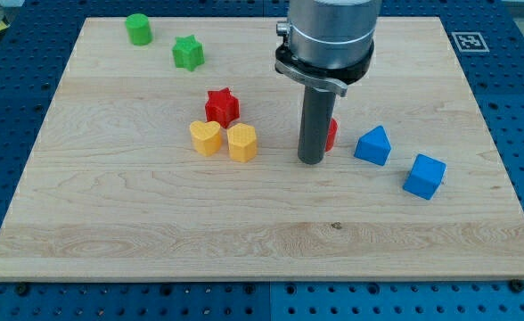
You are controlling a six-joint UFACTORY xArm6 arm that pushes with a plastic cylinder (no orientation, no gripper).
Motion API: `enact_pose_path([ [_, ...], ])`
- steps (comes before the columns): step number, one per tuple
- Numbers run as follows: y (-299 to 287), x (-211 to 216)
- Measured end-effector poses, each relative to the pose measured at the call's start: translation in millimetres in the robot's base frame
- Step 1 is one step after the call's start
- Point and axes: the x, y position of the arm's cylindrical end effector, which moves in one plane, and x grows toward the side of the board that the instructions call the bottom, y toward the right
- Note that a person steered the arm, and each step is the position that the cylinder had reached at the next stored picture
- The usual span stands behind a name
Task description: Move red circle to the center of the board
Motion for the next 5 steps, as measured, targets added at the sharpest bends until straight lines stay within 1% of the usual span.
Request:
enact_pose_path([
  [1,11.5,0.0],
  [2,11.9,-10.7],
  [3,0.8,-46.8],
  [4,0.7,-64.7],
  [5,53.9,-36.7],
])
